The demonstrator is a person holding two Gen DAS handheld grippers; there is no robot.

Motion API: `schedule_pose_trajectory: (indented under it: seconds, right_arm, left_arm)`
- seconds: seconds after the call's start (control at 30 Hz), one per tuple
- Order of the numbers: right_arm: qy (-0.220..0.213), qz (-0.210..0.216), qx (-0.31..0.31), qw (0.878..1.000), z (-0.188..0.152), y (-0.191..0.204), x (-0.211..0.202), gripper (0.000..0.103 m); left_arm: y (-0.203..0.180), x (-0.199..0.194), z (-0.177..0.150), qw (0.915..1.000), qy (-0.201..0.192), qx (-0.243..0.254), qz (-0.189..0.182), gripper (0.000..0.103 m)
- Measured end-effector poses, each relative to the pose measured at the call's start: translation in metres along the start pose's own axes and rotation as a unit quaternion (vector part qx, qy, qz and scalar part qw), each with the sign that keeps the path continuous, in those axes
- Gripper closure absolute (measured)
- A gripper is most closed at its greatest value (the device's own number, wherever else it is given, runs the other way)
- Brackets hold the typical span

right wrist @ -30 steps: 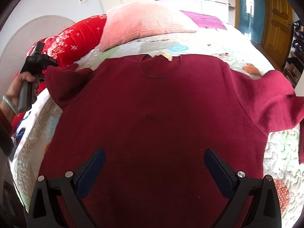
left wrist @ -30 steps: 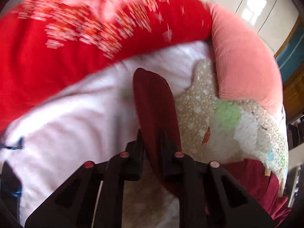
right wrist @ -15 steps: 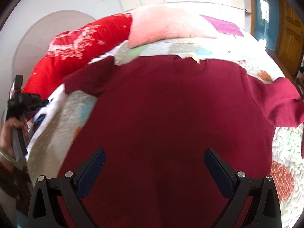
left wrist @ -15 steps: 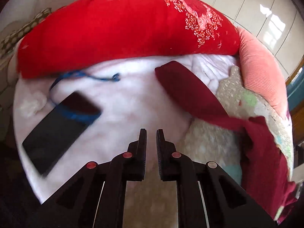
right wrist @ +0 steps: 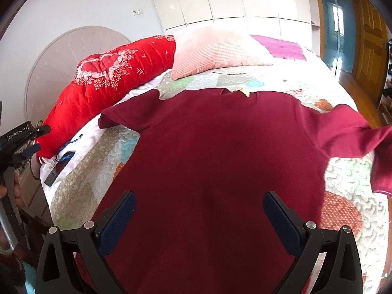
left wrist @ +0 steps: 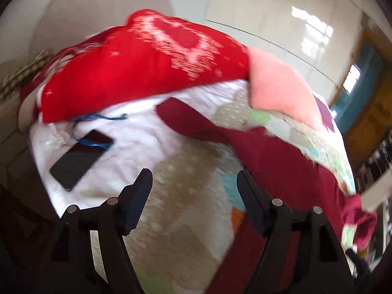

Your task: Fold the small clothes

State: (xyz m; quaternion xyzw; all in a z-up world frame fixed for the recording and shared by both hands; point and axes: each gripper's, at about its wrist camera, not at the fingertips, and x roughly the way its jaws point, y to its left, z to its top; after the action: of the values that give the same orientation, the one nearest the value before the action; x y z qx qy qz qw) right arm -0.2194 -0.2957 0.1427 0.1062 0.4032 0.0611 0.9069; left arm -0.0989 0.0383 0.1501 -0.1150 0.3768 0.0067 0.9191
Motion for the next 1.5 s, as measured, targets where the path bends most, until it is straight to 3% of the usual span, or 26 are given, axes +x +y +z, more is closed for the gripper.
schedule_pose_trajectory:
  seconds: [0.17,0.33,0.53,0.73,0.9,1.03,1.1,1.2,1.3,1.4,1.5]
  right_arm:
    - [-0.016,-0.029,0.002,0.999,-0.007,-0.021,-0.017,0.000]
    - [-0.010,-0.066,0.031,0.997,-0.014,-0.058,-0.017,0.000]
    - [0.020,-0.087,0.057,0.994,-0.018,-0.084,0.006,0.000]
    - [0.023,-0.081,0.020,0.996,-0.009,-0.062,0.024,0.000]
    - [0.033,-0.069,-0.016,0.997,-0.006,-0.040,0.042,0.000]
    - [0.031,-0.061,-0.018,0.997,-0.007,-0.041,0.047,0.000]
    - [0.028,-0.060,-0.010,0.998,-0.008,-0.047,0.046,0.000]
    - [0.034,-0.072,0.013,0.997,-0.006,-0.065,0.049,0.000]
    - [0.029,-0.079,0.032,0.996,-0.004,-0.080,0.046,0.000]
    - [0.018,-0.081,0.054,0.995,-0.002,-0.099,0.048,0.000]
    - [0.058,-0.101,0.076,0.990,-0.008,-0.119,0.062,0.000]
  left_arm:
    - [-0.018,0.011,-0.016,0.9987,0.004,0.051,-0.003,0.031]
    - [-0.010,0.041,-0.027,0.9976,0.019,0.060,0.030,0.031]
    - [-0.008,0.070,-0.018,0.9992,0.032,0.021,0.006,0.031]
    - [-0.007,0.097,0.006,0.9988,0.036,-0.019,-0.027,0.031]
    - [0.021,0.123,0.038,0.9914,0.044,-0.112,-0.052,0.031]
    - [0.029,0.139,0.053,0.9842,0.049,-0.156,-0.068,0.031]
    - [0.025,0.141,0.060,0.9829,0.033,-0.165,-0.074,0.031]
    - [0.011,0.147,0.066,0.9843,0.020,-0.153,-0.085,0.031]
    - [-0.011,0.162,0.063,0.9887,0.038,-0.116,-0.087,0.031]
    - [-0.029,0.190,0.049,0.9943,0.080,-0.059,-0.040,0.031]
    - [-0.029,0.216,0.029,0.9915,0.123,-0.042,-0.011,0.031]
